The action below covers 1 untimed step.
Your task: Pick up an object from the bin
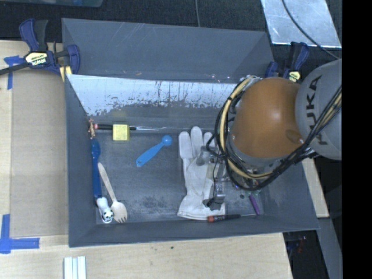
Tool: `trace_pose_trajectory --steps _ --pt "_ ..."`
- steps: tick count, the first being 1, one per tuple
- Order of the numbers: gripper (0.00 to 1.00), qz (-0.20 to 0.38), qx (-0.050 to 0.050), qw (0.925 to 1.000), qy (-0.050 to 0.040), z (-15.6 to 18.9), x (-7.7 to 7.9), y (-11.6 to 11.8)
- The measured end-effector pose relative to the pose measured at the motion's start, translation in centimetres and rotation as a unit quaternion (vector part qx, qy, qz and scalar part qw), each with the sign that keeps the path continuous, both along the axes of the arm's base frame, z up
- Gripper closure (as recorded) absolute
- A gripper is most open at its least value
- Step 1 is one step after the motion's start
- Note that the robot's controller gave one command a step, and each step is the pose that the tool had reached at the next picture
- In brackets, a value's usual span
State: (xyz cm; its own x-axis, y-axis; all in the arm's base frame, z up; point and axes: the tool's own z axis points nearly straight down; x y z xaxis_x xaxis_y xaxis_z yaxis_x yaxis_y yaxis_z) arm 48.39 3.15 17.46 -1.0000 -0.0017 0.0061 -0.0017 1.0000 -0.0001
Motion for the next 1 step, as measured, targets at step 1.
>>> trace_pose_trajectory --steps 1 --pt "0.00 -0.001 0.000 1.0000 -0.0044 0.42 0.19 -0.02"
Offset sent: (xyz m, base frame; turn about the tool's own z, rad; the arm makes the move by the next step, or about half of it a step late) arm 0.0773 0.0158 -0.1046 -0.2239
